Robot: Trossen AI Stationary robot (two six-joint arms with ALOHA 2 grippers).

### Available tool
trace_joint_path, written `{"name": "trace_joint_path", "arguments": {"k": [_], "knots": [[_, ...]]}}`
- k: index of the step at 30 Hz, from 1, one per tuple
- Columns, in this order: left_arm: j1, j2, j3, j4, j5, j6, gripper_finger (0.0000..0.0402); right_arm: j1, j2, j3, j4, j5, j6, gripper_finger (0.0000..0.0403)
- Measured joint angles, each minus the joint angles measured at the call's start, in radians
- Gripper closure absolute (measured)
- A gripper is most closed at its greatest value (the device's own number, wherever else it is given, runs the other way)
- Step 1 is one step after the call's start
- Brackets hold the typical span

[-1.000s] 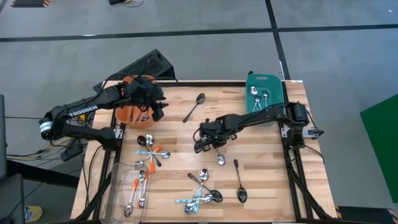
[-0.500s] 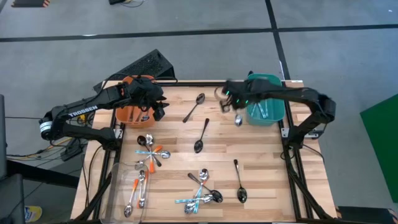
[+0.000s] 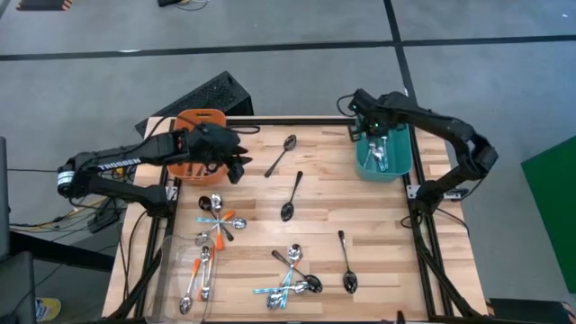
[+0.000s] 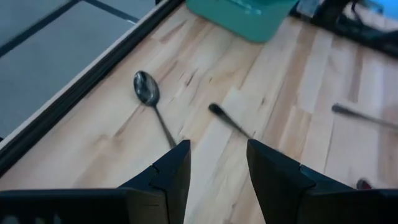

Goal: Sort silverware by color (type)
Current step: Put the blue patterned spoon into the blue bin, then put the black spoon into the orange bin

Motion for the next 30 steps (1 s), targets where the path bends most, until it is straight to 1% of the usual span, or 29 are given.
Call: {"name": "trace_joint_path", "arguments": {"k": [4,8,12,14,16,20,23,25,27,29,30], "knots": [[-0.03,0.0,0.0,0.038,-0.013,-0.063,0.0258,-0.052,0.0,-0.088,-0.024,-0.007,0.033,0.0331],[-0.058,0.003,0.0,0.06,-0.005,-0.082,0.0258,-0.067,-0.002,-0.138,-0.015,-0.022,0.024,0.0276],[-0.101,0.013,0.0,0.086,0.037,-0.061,0.0258,-0.042,-0.005,-0.14,-0.008,-0.025,-0.002,0.021],[-0.126,0.013,0.0,0.108,0.032,-0.075,0.0258,-0.021,-0.022,-0.141,0.0,-0.025,-0.021,0.0185],[-0.154,0.02,0.0,0.132,0.009,-0.091,0.0258,0.019,-0.055,-0.14,0.022,-0.024,-0.037,0.0169],[-0.201,0.037,0.0,0.188,-0.017,-0.136,0.0258,0.117,-0.144,-0.14,0.092,-0.05,-0.034,0.0163],[-0.234,0.055,0.0,0.213,-0.022,-0.159,0.0258,0.198,-0.224,-0.14,0.141,-0.093,0.014,0.0168],[-0.258,0.077,0.001,0.269,-0.035,-0.177,0.0258,0.264,-0.264,-0.14,0.176,-0.114,0.056,0.017],[-0.281,0.087,-0.001,0.272,-0.041,-0.193,0.0258,0.336,-0.29,-0.14,0.204,-0.137,0.089,0.0172],[-0.304,0.112,0.003,0.335,-0.042,-0.213,0.0258,0.423,-0.299,-0.14,0.221,-0.138,0.12,0.0173],[-0.318,0.117,0.002,0.336,-0.042,-0.221,0.0258,0.461,-0.299,-0.14,0.23,-0.139,0.128,0.0173]]}}
